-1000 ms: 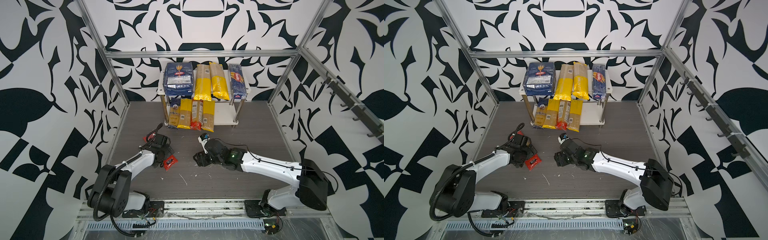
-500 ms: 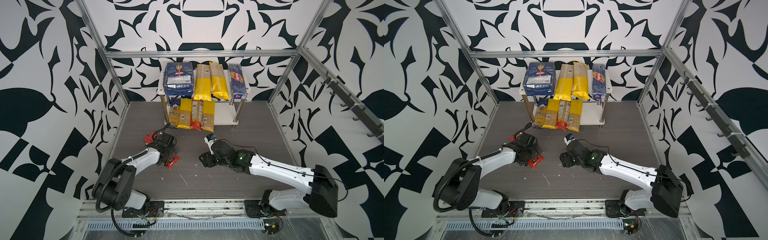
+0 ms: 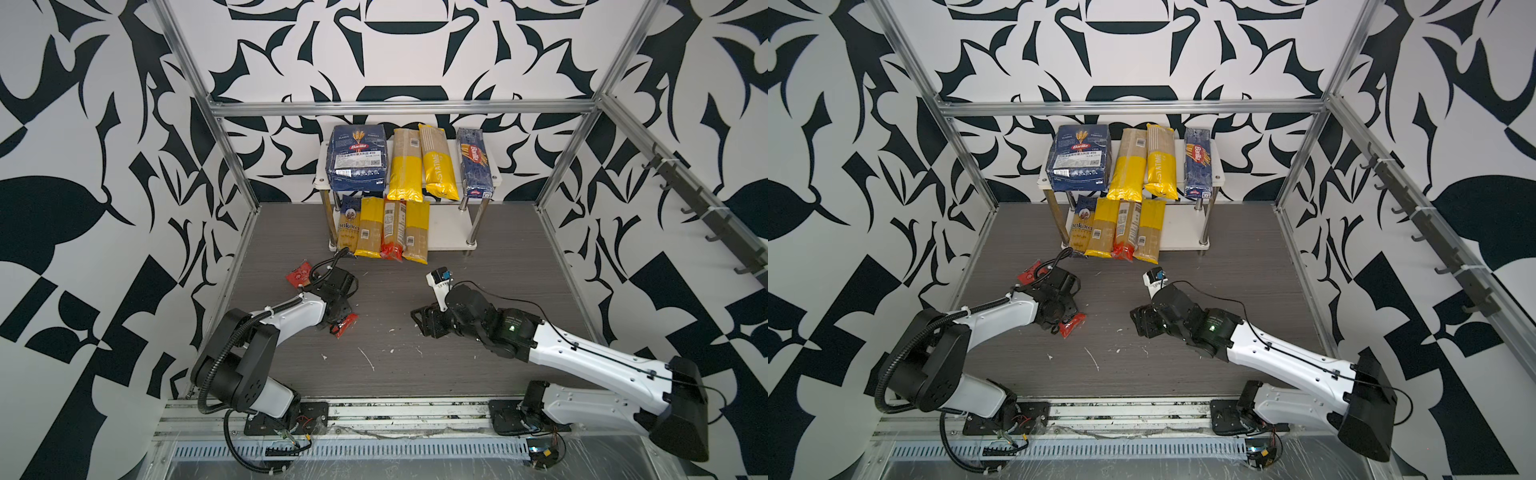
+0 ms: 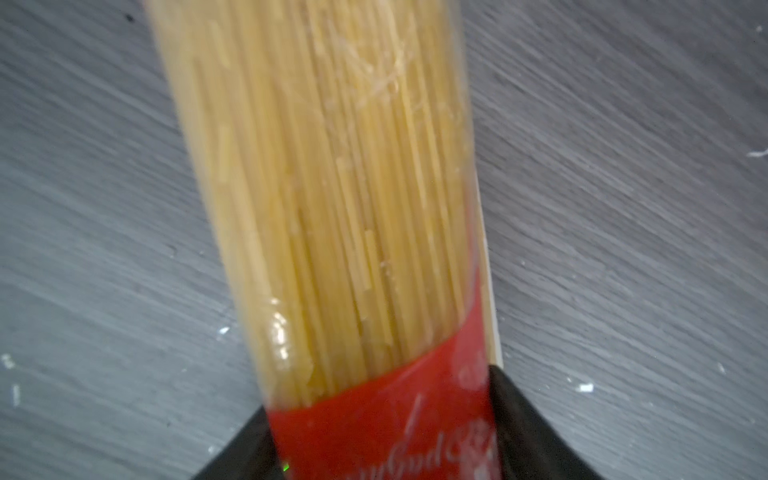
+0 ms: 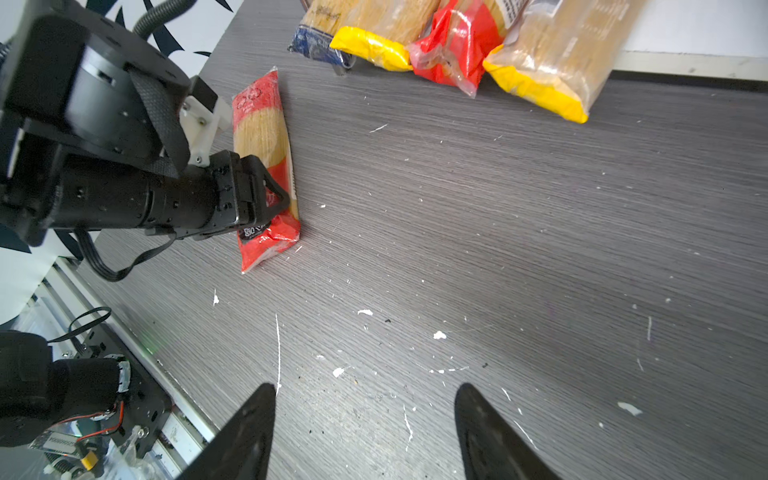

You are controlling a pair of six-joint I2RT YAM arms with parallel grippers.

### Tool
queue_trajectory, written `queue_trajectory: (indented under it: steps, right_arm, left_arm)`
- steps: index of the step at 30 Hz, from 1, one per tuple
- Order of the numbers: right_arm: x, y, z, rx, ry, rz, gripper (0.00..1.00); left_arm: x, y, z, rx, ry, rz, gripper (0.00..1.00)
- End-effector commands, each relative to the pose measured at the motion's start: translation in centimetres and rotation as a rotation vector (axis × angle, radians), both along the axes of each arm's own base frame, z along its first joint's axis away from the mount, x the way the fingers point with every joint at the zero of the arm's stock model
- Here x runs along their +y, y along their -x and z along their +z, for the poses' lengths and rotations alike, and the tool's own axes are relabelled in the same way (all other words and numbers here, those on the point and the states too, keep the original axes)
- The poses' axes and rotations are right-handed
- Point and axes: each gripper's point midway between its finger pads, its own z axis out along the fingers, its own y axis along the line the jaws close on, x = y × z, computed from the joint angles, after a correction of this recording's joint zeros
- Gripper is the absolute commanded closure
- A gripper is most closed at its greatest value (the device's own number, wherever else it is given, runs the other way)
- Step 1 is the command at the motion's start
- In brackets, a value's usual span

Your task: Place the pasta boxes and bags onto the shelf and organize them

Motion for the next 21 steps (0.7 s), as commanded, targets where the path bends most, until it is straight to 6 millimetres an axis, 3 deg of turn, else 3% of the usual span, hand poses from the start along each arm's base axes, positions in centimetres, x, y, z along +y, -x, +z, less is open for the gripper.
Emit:
queue_trajectory:
  steps: [1,9,13,15,21]
  right_arm:
    - [-0.9,-0.1,0.5,-0.018,0.000,-0.022,0.29]
    - [-1.1,0.3,0.8,-0.011,-0.016,-0.012,0.29]
    - [-1.4,0.6,0.9,-0.008,-0.020,-0.010,0.29]
    - [-1.7,0.8,1.1,-0.011,-0.023,-0.014,0.29]
    - [-2.9,1.0,1.6,-0.024,-0.020,-0.041,0.29]
  left_arm:
    - [0.5,9.1,-5.3,0.347,0.017,-0.007,0.46]
    - [-0.7,10.5,-2.2,0.283,-0.075,-0.088,0.86]
    - [-0.7,10.7,0.1,0.230,-0.133,-0.115,0.92]
    - [-0.7,10.7,1.4,0.195,-0.142,-0.121,1.00]
    - [-0.5,10.7,4.6,0.105,-0.109,-0.126,1.00]
